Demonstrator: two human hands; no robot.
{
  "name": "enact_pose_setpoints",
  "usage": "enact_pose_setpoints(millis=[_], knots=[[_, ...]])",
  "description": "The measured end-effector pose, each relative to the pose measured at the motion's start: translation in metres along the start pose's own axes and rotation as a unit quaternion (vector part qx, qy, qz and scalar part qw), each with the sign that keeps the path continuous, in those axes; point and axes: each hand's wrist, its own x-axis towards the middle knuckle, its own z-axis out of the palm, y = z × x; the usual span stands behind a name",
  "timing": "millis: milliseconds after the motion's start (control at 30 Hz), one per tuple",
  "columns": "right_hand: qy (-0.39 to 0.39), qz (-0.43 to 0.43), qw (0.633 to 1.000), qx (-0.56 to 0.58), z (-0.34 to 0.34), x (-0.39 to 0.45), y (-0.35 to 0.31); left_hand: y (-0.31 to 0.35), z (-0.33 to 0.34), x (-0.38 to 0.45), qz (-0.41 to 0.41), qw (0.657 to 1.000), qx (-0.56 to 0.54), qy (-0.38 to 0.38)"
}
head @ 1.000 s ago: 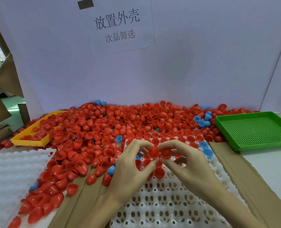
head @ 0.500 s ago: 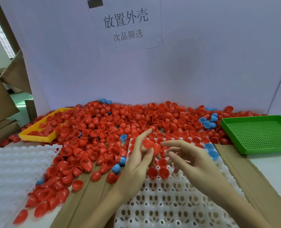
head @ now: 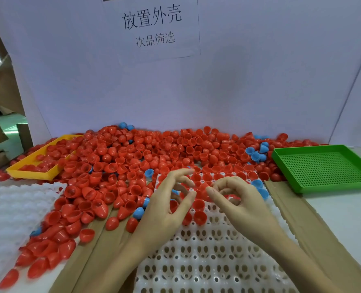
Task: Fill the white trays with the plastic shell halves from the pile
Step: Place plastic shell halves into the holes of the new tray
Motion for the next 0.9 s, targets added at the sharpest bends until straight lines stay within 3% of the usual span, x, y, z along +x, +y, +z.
enact_pose_setpoints(millis=[67, 267, 433, 633, 733, 900], knots=[[0.002, -0.018, 0.996, -0.085, -0.005, 0.002, 0.005, -0.002, 0.0, 0.0, 0.029, 0.998, 0.048, -0.008], [-0.102, -0.047, 0.954, -0.277, -0.007, 0.004, 0.015, -0.01, 0.002, -0.002, 0.017, 0.991, 0.117, -0.062], [-0.113, -0.084, 0.948, -0.286, -0.008, 0.005, 0.016, -0.01, 0.0, 0.0, 0.003, 0.989, 0.134, -0.059], [-0.105, -0.089, 0.949, -0.283, -0.009, 0.006, 0.015, -0.03, -0.022, 0.024, -0.061, 0.989, 0.132, 0.013], [-0.11, -0.09, 0.948, -0.285, -0.009, 0.006, 0.014, -0.057, -0.039, 0.053, -0.121, 0.969, 0.213, 0.018], [-0.127, -0.082, 0.944, -0.292, -0.008, 0.006, 0.012, -0.096, -0.068, 0.107, -0.151, 0.917, 0.365, -0.057]])
